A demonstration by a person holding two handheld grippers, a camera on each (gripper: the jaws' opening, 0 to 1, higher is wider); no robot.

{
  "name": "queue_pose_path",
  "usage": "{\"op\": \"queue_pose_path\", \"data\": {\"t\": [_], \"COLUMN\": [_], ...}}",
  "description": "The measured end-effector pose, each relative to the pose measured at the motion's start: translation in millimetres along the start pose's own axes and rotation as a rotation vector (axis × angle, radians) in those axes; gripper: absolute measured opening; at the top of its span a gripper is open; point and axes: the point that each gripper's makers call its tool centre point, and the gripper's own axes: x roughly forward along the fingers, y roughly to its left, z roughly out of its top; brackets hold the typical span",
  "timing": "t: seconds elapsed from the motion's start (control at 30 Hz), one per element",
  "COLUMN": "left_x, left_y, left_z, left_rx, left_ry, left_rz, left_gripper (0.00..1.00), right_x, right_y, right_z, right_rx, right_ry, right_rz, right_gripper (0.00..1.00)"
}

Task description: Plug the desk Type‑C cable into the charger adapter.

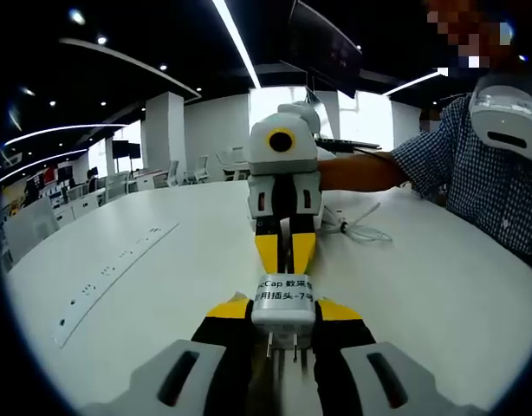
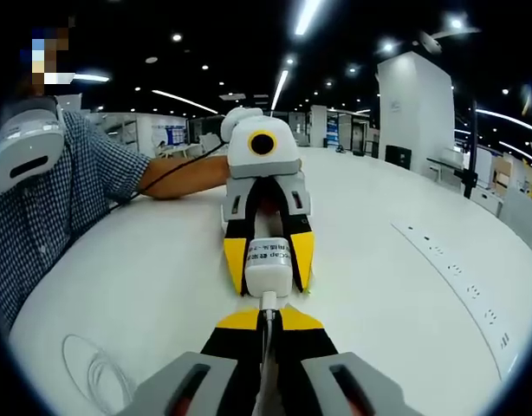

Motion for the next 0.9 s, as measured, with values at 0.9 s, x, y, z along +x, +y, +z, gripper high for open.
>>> {"op": "queue_pose_path", "data": {"t": [0.9], "left_x": [-2.1], "left_y": [-3.9], "left_z": [1.6], "left_rx": [0.004], "left_ry": [-0.007], "left_rz": [0.004], "left_gripper": [0.27], "right_x": [0.3], "right_y": [-1.3], "right_z": [0.5], "right_rx": [-0.02], "right_ry": [-0.092], "right_rz": [0.011], "right_gripper": [0.08]}}
